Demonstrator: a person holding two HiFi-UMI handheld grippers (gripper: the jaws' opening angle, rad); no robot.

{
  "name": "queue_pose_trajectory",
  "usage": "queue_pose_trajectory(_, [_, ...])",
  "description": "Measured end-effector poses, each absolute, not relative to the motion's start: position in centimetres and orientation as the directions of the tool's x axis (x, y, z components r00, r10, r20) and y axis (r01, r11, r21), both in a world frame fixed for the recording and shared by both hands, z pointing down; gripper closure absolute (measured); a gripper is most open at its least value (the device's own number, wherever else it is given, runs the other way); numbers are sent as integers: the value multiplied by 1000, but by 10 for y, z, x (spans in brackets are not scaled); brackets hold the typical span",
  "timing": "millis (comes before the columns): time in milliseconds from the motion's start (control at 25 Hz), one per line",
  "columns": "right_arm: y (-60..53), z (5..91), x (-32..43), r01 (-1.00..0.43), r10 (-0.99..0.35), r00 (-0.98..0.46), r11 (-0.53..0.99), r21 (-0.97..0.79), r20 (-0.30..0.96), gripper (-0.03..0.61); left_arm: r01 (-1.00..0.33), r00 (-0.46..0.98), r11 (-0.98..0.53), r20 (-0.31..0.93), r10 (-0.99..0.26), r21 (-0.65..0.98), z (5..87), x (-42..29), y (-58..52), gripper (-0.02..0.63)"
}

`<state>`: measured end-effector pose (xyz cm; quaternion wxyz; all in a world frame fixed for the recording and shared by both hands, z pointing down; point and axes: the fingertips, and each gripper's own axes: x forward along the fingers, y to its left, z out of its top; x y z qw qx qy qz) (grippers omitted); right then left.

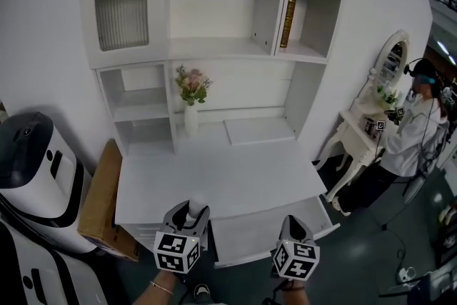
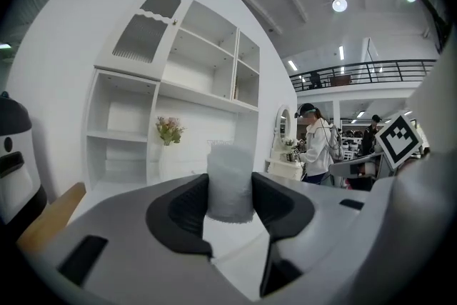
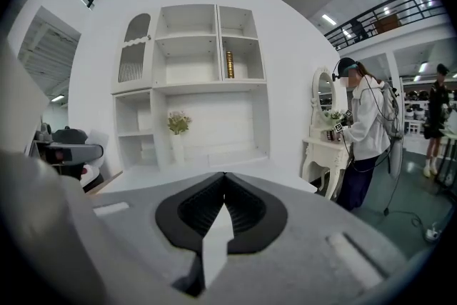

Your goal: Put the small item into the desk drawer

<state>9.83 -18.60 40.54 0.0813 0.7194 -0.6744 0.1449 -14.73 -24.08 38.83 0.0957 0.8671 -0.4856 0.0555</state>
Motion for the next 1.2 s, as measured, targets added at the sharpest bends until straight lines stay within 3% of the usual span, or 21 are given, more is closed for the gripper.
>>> queue_pose_trajectory(600, [-236, 413, 139, -989, -922, 100, -133, -62, 375, 572, -834, 549, -500, 255, -796, 235, 420, -113, -316, 437])
queue_pose_trajectory(1200, [-230, 417, 175, -979, -905, 165, -197, -43, 392, 572, -782, 623, -573, 266, -736, 246, 431, -63, -320, 437])
